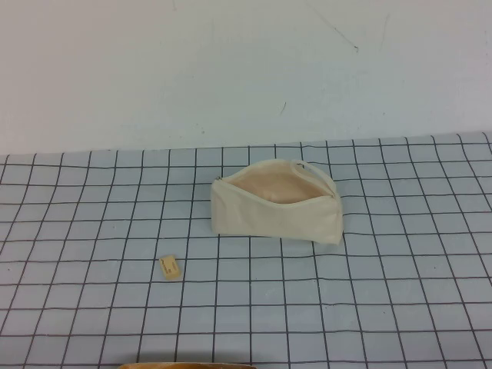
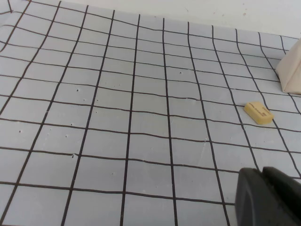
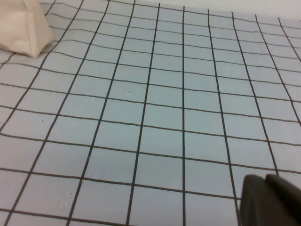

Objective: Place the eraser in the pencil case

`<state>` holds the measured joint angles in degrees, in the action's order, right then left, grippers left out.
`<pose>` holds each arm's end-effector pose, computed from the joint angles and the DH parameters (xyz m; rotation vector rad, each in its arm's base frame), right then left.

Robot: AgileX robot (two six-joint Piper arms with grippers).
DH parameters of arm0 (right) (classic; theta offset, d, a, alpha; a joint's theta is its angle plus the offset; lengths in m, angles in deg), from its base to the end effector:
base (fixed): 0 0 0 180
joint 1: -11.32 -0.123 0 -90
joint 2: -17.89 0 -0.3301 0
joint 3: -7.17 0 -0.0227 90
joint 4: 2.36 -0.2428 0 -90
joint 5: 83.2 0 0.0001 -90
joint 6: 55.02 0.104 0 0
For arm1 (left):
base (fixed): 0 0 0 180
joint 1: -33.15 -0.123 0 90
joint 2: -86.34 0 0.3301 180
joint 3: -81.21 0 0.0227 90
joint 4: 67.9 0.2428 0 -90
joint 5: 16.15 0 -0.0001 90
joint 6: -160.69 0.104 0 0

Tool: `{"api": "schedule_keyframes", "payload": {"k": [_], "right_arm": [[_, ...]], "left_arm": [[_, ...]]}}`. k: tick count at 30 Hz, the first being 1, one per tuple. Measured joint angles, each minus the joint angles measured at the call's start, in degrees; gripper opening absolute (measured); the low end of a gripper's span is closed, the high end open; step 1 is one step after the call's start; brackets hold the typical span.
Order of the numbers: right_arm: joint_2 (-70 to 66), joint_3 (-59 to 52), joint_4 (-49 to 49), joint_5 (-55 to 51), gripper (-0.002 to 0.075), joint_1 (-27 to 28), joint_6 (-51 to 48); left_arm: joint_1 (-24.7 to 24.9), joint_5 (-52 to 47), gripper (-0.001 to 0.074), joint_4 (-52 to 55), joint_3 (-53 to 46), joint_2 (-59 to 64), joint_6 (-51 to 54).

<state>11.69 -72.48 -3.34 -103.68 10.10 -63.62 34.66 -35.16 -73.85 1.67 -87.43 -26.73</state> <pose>0.0121 0.0009 0.1695 -0.1482 1.8505 -0.0728 0.0127 -0.0039 0.1729 -0.1604 1.8250 -0.2098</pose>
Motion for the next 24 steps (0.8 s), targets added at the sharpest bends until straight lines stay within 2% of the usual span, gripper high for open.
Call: {"api": "schedule_keyframes", "payload": {"k": [17,20,24], "right_arm": [[0.0,0.0,0.0,0.0,-0.0001,0.0,0.0],[0.0,0.0,0.0,0.0,-0.0001,0.0,0.0],[0.0,0.0,0.0,0.0,-0.0001,0.0,0.0]], "left_arm": [[0.0,0.0,-0.0003,-0.8,0.0,0.0,0.0],[0.0,0.0,-0.0003,-5.2,0.0,0.0,0.0],[0.0,0.7,-0.0003,-22.1,-0.2,0.0,-2.5]]}}
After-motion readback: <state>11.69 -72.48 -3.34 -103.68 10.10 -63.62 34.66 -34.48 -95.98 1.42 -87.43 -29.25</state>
